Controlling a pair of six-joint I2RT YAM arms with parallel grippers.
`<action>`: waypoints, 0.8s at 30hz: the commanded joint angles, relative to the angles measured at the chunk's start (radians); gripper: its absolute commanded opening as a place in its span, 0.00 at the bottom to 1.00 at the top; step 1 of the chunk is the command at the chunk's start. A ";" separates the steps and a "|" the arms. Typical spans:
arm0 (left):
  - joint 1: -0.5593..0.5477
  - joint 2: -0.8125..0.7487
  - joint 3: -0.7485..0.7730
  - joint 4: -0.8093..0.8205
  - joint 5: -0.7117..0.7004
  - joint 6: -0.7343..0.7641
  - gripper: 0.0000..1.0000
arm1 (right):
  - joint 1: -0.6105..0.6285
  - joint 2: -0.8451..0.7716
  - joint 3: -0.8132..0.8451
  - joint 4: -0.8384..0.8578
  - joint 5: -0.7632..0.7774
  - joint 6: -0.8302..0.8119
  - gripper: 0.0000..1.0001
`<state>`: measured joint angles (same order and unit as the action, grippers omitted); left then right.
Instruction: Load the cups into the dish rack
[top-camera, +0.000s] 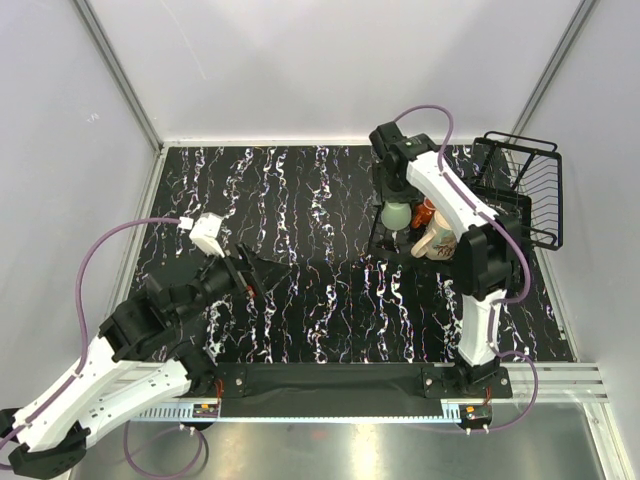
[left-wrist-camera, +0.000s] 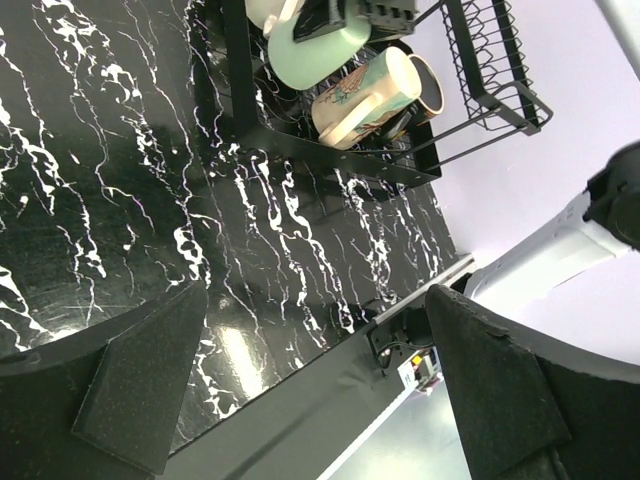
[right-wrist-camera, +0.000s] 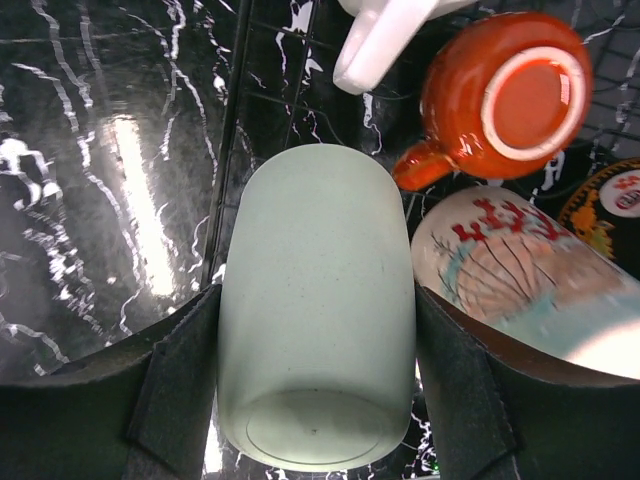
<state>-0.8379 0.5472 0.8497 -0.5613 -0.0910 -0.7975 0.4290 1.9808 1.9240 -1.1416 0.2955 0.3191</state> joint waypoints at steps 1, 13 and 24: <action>-0.001 0.014 0.009 0.021 -0.007 0.049 0.98 | -0.009 0.044 0.049 0.019 -0.019 -0.011 0.06; -0.001 0.037 0.023 0.020 0.020 0.078 0.98 | -0.024 0.090 -0.043 0.132 -0.061 0.005 0.21; -0.001 0.056 0.031 0.034 0.042 0.067 0.98 | -0.036 0.102 -0.100 0.171 -0.070 -0.006 0.54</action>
<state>-0.8379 0.5987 0.8501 -0.5743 -0.0727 -0.7406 0.3977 2.0892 1.8454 -1.0054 0.2371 0.3180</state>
